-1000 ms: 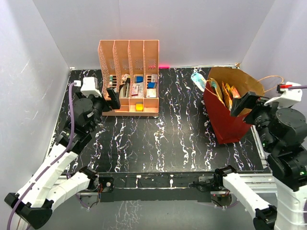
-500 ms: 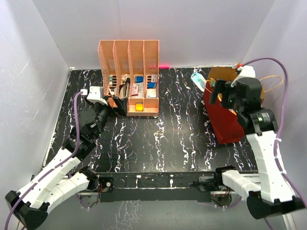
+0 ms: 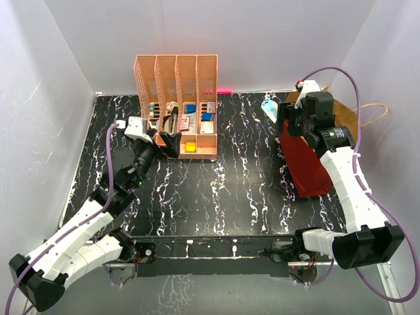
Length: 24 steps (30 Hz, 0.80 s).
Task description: Take the snacks out of the paper bag
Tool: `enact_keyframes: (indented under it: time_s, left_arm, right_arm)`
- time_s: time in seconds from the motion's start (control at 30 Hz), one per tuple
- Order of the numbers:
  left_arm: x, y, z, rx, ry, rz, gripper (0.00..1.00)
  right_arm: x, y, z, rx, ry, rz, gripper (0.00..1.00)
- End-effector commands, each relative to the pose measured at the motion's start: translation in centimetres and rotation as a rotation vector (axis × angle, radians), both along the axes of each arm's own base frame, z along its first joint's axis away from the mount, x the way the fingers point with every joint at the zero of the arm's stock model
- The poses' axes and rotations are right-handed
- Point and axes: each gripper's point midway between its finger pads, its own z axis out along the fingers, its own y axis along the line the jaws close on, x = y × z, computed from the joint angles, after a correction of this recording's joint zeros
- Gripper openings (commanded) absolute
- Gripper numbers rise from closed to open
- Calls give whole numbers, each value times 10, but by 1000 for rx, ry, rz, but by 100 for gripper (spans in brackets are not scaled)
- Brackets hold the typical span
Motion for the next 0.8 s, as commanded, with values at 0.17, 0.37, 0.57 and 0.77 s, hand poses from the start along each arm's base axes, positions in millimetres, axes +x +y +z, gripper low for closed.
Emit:
enact_keyframes:
  time_s: [0.17, 0.37, 0.57, 0.77]
  left_arm:
    - [5, -10, -1, 0, 8, -24, 98]
    - [6, -14, -6, -4, 28, -33, 98]
    - [8, -19, -12, 1, 48, -44, 98]
    - [10, -20, -15, 12, 61, -44, 98]
  right_arm:
    - [19, 27, 53, 56, -162, 162, 50]
    - [1, 64, 54, 228, -130, 309, 19]
    - [-22, 100, 73, 440, -120, 443, 10]
    - [-37, 124, 78, 537, -83, 509, 7]
